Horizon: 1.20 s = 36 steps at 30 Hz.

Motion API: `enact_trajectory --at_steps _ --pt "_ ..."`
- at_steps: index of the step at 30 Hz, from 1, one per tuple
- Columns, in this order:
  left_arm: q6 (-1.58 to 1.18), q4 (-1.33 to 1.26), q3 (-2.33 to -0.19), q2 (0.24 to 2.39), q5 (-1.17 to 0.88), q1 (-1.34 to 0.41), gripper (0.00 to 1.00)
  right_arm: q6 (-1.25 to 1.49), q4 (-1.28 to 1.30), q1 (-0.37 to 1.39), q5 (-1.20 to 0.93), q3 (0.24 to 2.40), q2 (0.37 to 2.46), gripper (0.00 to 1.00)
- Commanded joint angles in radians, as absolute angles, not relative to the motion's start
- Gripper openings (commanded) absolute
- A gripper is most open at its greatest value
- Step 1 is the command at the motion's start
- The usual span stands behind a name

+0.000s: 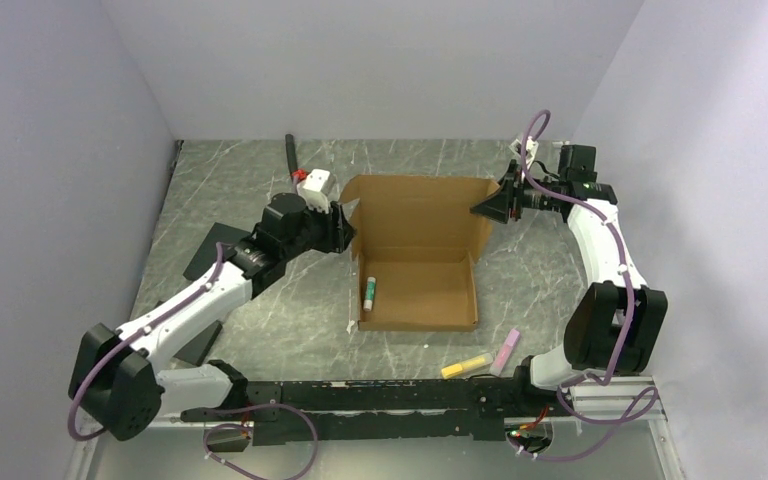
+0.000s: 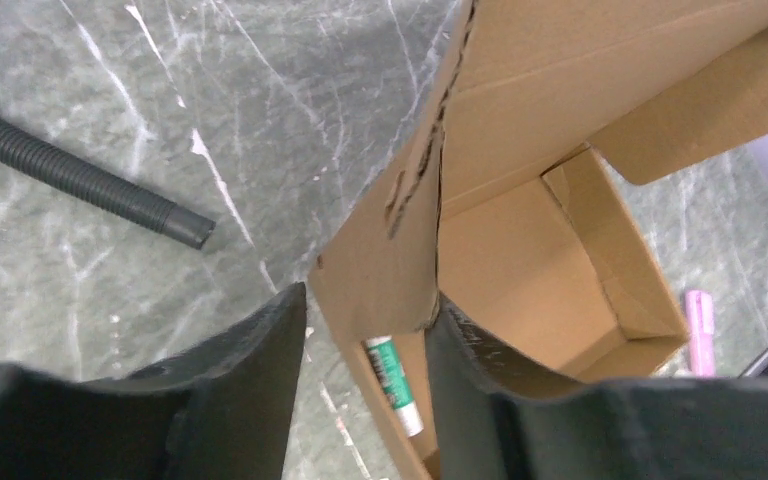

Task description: Fold the paper box

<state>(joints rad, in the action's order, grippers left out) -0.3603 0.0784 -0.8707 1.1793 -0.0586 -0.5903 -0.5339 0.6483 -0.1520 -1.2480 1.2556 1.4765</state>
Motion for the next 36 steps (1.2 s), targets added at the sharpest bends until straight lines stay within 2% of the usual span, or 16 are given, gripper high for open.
enact_trajectory --at_steps 1,3,6,7,11,15,23,27,32,36 --pt "-0.413 -0.064 -0.887 1.232 -0.095 -0.589 0.43 -0.585 0.680 -0.141 -1.226 1.302 1.483 0.41" --pt "-0.427 -0.098 -0.882 1.250 -0.102 -0.590 0.28 -0.599 0.697 -0.140 -1.205 1.312 1.483 0.43" --pt "-0.432 -0.109 -0.884 1.264 -0.085 -0.592 0.03 -0.622 0.732 -0.141 -1.156 1.333 1.479 0.51" --pt "-0.425 -0.103 -0.886 1.264 -0.068 -0.595 0.00 -0.627 0.746 -0.142 -1.144 1.341 1.475 0.54" --pt "-0.371 -0.075 -0.887 1.242 0.025 -0.613 0.00 -0.656 0.813 -0.163 -1.070 1.365 1.449 0.72" --pt "-0.283 -0.065 -0.879 1.213 0.129 -0.632 0.00 -0.750 0.929 -0.221 -1.026 1.378 1.414 0.81" --pt "-0.179 -0.102 -0.840 1.187 0.235 -0.648 0.00 -1.140 1.233 -0.262 -0.865 1.308 1.312 0.83" --pt "-0.180 -0.127 -0.806 1.177 0.258 -0.649 0.00 -1.726 1.475 -0.261 -0.769 1.162 1.260 0.85" --pt "-0.190 -0.131 -0.791 1.161 0.255 -0.650 0.00 -2.044 1.499 -0.230 -0.581 0.978 1.201 0.87" --pt "-0.202 -0.130 -0.777 1.149 0.256 -0.650 0.00 -2.105 1.489 -0.120 -0.451 0.873 1.191 0.85"
